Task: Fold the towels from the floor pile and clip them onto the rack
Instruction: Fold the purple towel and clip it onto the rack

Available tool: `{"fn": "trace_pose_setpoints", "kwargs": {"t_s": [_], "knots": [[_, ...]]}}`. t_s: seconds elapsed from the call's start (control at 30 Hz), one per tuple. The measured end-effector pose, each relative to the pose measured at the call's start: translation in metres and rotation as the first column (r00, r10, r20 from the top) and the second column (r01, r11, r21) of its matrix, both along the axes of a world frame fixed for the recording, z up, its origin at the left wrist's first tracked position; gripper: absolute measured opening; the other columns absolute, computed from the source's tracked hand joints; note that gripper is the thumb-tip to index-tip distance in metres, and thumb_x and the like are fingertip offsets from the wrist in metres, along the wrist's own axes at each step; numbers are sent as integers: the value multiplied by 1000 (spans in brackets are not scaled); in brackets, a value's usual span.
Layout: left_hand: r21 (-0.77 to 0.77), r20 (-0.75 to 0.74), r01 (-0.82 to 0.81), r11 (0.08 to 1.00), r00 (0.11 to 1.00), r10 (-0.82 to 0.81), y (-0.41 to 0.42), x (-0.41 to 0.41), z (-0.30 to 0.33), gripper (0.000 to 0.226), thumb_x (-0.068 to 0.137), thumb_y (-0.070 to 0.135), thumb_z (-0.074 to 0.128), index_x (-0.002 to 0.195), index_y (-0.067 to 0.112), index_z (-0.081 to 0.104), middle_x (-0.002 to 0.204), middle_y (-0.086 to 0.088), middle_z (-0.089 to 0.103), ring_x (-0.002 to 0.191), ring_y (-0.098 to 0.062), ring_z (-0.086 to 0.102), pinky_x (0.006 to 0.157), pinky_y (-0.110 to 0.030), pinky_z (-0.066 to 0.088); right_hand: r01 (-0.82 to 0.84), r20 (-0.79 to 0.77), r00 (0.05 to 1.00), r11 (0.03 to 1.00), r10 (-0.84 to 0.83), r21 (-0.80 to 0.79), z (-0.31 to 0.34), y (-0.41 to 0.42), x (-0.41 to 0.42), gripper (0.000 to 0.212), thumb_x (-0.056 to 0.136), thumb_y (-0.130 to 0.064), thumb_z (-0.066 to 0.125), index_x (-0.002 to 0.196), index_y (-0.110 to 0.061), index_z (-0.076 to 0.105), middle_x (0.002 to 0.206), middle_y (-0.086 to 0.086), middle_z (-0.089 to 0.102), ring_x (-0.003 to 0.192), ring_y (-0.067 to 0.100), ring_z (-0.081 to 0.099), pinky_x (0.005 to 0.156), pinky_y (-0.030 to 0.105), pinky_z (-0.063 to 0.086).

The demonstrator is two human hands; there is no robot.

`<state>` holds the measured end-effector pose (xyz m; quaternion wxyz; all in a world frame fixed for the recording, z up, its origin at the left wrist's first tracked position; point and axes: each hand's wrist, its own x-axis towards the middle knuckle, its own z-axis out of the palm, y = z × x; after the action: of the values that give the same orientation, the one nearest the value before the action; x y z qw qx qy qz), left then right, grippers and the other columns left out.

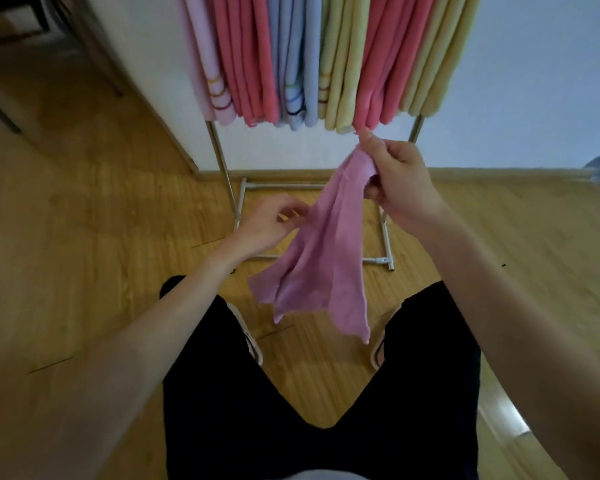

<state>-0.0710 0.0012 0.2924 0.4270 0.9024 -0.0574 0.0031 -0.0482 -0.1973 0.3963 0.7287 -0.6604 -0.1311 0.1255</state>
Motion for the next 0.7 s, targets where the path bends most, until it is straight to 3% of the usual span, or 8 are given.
{"fn": "trace_pose_setpoints", "kwargs": {"t_s": [0.1,0.17,0.23,0.3,0.4,0.5,0.57,0.7], "knots": [[-148,87,-22,989,996,35,-11,-31,25,26,77,-3,60,97,12,67,98,-5,67,83,-21,65,74,-31,52,63,-42,997,997,-61,52,5,7,-5,43,100,-25,47,61,-6,46,47,5,45,35,10,37,37,20,30],[-190,141,20,982,990,7,-13,-51,36,30,69,12,58,99,13,63,100,-6,64,82,-19,64,72,-28,52,60,-51,997,995,-56,75,9,11,-9,37,99,-27,48,74,0,53,56,12,46,38,11,43,41,20,36],[-145,151,114,983,984,-92,-14,-64,40,44,68,30,62,107,11,59,106,-6,60,87,-17,61,75,-27,52,67,-66,996,990,-59,122,17,14,-14,36,99,-25,48,77,2,55,53,10,55,40,10,50,43,19,43],[-46,157,101,994,983,-93,-16,-69,38,53,72,40,71,114,12,55,110,-2,57,93,-15,58,79,-31,52,64,-73,996,983,-52,174,28,18,-19,37,100,-22,48,73,2,56,51,5,61,43,10,56,47,18,48],[-10,204,-70,998,976,70,-27,-70,43,56,71,49,77,110,18,53,104,4,57,91,-13,56,77,-31,50,14,-53,999,979,-3,204,43,22,-26,34,100,-20,46,77,2,61,56,7,66,49,12,61,55,20,54],[-61,280,-236,970,929,244,-38,-68,55,55,70,53,75,107,21,49,98,8,53,84,-8,53,68,-17,42,-23,-31,999,976,30,215,55,22,-30,32,100,-17,45,87,7,62,62,11,69,55,15,65,59,20,55],[-138,309,-291,947,896,320,-44,-65,63,61,72,54,74,116,19,50,105,8,56,88,-6,54,71,-15,45,-27,-17,999,974,32,223,60,21,-29,32,100,-16,45,90,8,62,65,12,69,59,16,66,61,20,55],[-168,392,-345,924,836,383,-45,-61,76,40,82,32,70,115,14,55,103,5,62,85,-6,57,71,-15,48,-26,3,1000,975,26,220,67,18,-28,32,100,-17,45,96,11,61,68,12,70,63,17,67,62,21,54]]}}
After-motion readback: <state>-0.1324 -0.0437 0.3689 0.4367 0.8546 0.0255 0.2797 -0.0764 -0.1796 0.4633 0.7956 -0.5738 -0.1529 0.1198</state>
